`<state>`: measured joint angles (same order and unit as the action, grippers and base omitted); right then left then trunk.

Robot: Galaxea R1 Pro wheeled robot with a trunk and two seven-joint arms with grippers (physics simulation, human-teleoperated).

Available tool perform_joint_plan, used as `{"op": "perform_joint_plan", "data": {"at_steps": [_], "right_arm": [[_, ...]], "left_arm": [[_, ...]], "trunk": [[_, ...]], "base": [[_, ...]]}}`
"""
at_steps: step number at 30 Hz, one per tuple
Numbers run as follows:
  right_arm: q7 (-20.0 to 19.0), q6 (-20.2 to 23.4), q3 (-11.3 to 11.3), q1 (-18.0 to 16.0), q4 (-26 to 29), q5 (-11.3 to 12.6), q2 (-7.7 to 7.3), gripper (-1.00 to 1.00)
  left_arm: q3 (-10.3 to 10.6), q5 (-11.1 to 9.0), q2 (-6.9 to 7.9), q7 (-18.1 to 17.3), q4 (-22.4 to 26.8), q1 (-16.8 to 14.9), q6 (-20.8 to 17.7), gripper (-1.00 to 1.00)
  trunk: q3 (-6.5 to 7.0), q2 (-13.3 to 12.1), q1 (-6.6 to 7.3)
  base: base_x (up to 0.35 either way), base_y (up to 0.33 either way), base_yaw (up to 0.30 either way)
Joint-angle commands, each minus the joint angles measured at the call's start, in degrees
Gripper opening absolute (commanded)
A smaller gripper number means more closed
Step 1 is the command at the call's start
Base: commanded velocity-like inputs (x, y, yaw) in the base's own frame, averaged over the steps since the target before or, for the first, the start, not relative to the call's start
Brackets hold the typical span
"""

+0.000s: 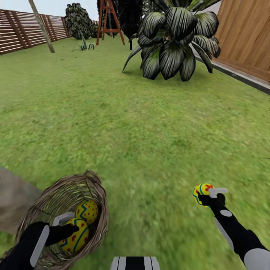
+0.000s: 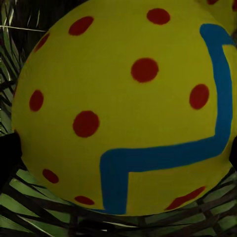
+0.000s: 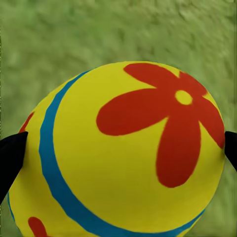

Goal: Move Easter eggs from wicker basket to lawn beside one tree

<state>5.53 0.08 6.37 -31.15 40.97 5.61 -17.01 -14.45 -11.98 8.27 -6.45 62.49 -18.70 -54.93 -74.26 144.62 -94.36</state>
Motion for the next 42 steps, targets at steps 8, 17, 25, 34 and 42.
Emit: {"op": "perform_joint_plan", "data": {"at_steps": [8, 17, 25, 34, 42], "right_arm": [[0.53, -0.17, 0.48, 0.01, -0.01, 0.55, -0.08, -1.00], [-7.84, 19.00, 2.77, -0.03, 2.44, 0.67, -0.78, -1.00], [-7.20, 53.42, 3.05, -0.05, 4.16, 0.29, -0.30, -1.00], [-7.16, 52.69, 3.03, 0.01, 4.77, 0.28, -0.30, -1.00], [-7.16, 52.66, 2.99, -0.02, 4.82, 0.28, -0.30, -1.00]], "left_arm": [[-0.05, 0.11, -0.01, -0.35, 0.25, -0.02, -0.27, -1.00], [-0.15, 0.11, -0.35, -0.67, 1.76, -0.02, -0.01, -1.00], [-0.14, 0.23, -3.04, -0.67, 1.53, -0.02, 0.00, -1.00], [-0.17, 0.40, -2.91, -0.28, 1.95, -0.02, -0.02, -1.00], [-0.49, 0.51, -2.91, -0.32, 1.94, -0.02, -0.09, -1.00]], "trunk": [[1.74, -0.09, 0.21], [3.73, -0.21, 0.45], [5.50, -0.32, 0.65], [7.50, -0.44, 0.88], [9.27, -0.55, 1.09]], "base": [[0.000, 0.000, 0.000], [0.000, 0.000, 0.000], [0.000, 0.000, 0.000], [0.000, 0.000, 0.000], [0.000, 0.000, 0.000]]}}
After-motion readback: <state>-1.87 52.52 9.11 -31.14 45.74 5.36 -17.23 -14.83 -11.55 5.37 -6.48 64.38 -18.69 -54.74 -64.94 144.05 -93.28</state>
